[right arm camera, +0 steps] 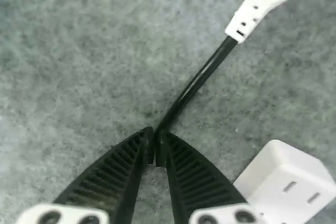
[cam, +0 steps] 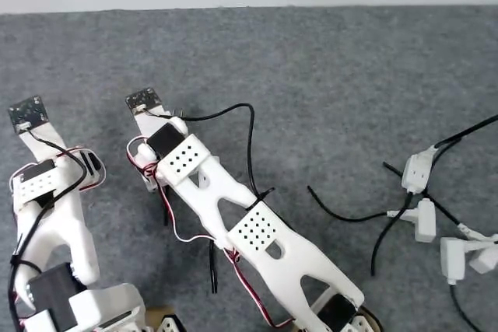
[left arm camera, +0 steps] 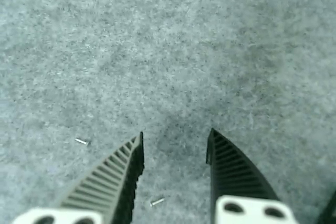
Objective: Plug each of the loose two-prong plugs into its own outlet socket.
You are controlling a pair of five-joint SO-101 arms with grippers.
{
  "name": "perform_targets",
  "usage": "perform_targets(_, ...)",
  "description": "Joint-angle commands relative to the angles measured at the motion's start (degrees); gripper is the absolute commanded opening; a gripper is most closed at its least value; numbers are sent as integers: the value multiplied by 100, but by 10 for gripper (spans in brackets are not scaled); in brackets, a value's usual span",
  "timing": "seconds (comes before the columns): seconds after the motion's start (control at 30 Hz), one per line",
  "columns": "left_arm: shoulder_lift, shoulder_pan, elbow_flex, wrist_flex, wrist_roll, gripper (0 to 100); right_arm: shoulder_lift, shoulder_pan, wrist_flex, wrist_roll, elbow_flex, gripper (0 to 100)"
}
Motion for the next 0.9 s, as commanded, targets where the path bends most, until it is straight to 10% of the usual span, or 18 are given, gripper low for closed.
perform_targets(0.0, -26, -35, -110, 35, 44, 188, -356, -127, 277, 70, 18, 7)
perform_targets(0.5, -26, -26, -110, 26, 35, 188, -444, -207, 259, -536, 404, 185)
perform_targets(0.87, -26, -26, -110, 26, 35, 188, -426, -251, 233, -809, 686, 133)
